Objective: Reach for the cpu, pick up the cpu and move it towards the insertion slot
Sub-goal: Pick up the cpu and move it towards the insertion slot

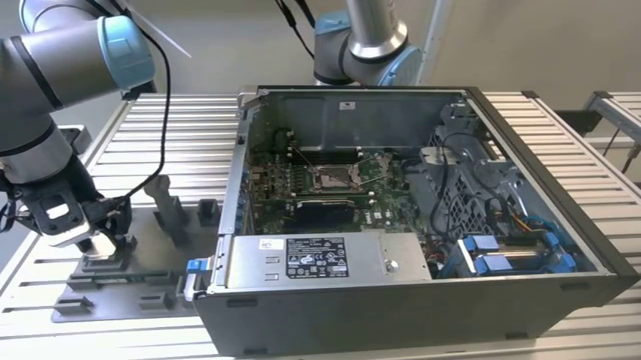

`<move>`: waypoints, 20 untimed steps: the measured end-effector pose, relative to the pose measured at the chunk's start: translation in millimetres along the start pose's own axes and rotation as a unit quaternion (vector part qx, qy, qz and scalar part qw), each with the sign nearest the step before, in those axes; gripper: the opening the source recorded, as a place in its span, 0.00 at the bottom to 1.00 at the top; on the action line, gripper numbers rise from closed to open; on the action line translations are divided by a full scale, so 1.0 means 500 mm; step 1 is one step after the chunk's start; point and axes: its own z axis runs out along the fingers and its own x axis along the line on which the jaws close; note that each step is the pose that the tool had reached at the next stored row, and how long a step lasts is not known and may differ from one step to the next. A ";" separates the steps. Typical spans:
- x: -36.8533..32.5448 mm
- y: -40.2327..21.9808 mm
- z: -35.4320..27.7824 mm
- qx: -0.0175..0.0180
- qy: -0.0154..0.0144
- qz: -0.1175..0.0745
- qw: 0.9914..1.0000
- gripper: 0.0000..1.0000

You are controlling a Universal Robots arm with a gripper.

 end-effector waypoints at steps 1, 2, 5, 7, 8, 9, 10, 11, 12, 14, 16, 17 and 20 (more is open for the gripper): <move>0.000 0.000 -0.001 0.000 0.000 0.000 1.000 0.00; 0.000 0.000 -0.002 0.000 0.000 0.000 1.000 0.00; 0.000 0.000 -0.008 0.000 0.000 0.000 1.000 0.00; 0.000 0.001 -0.013 0.000 0.000 0.000 1.000 0.00; 0.000 0.001 -0.015 0.000 0.000 0.000 1.000 0.00; 0.000 0.001 -0.018 0.000 0.000 0.000 1.000 0.00; 0.000 0.001 -0.020 0.000 0.000 0.000 1.000 0.00; 0.000 0.001 -0.023 0.000 0.000 0.000 1.000 0.00; 0.000 0.001 -0.025 0.000 0.000 0.000 1.000 0.00; 0.000 0.001 -0.030 0.000 0.000 0.000 1.000 0.00; 0.000 0.001 -0.034 0.000 0.000 0.000 1.000 0.00; 0.000 0.001 -0.037 0.000 0.000 0.000 1.000 0.00; 0.000 0.002 -0.045 0.000 0.000 0.000 1.000 0.00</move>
